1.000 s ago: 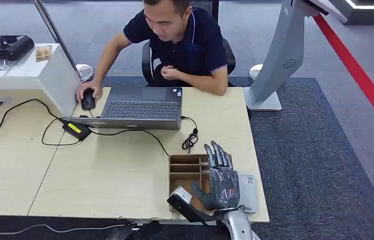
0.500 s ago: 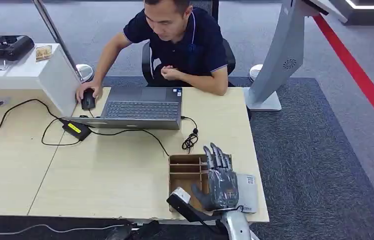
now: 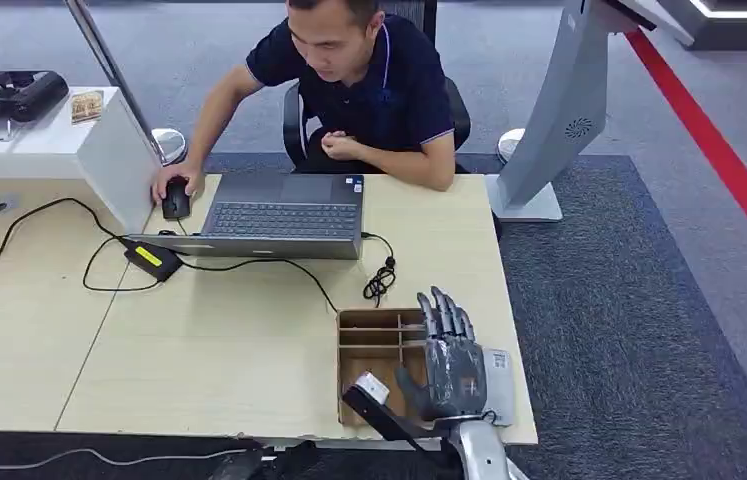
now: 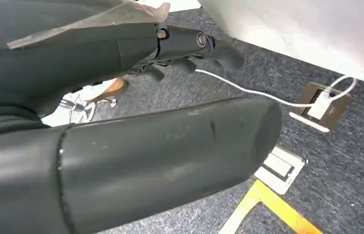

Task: Pass the card to the sensor for recognition and then transmit it.

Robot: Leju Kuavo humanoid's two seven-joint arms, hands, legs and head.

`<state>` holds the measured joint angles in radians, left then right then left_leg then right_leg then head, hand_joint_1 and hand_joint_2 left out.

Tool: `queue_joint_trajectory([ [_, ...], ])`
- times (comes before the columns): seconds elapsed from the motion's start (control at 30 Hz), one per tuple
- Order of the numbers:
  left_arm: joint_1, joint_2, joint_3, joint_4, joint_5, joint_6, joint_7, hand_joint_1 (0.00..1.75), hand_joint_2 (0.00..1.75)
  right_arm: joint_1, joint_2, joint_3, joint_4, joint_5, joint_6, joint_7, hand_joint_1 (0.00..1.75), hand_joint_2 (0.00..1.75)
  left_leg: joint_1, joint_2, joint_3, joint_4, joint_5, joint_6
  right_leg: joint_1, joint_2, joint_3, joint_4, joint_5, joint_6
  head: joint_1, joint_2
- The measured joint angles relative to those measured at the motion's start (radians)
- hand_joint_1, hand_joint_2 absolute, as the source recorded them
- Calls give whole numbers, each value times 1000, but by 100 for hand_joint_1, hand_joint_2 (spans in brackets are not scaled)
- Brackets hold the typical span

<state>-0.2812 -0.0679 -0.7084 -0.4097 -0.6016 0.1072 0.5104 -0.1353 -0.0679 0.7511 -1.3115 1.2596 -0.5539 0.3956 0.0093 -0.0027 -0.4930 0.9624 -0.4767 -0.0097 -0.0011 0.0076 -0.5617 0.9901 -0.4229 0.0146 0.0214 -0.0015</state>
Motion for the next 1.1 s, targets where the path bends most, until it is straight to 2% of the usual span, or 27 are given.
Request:
queue_joint_trajectory([
  [1.1,3,0,19,0,-12,0,0,0,0,-9,-20,-58,-9,51,0,-10,0,175,0,0,0,0,0,0,0,0,0,0,0,0,0,0],
])
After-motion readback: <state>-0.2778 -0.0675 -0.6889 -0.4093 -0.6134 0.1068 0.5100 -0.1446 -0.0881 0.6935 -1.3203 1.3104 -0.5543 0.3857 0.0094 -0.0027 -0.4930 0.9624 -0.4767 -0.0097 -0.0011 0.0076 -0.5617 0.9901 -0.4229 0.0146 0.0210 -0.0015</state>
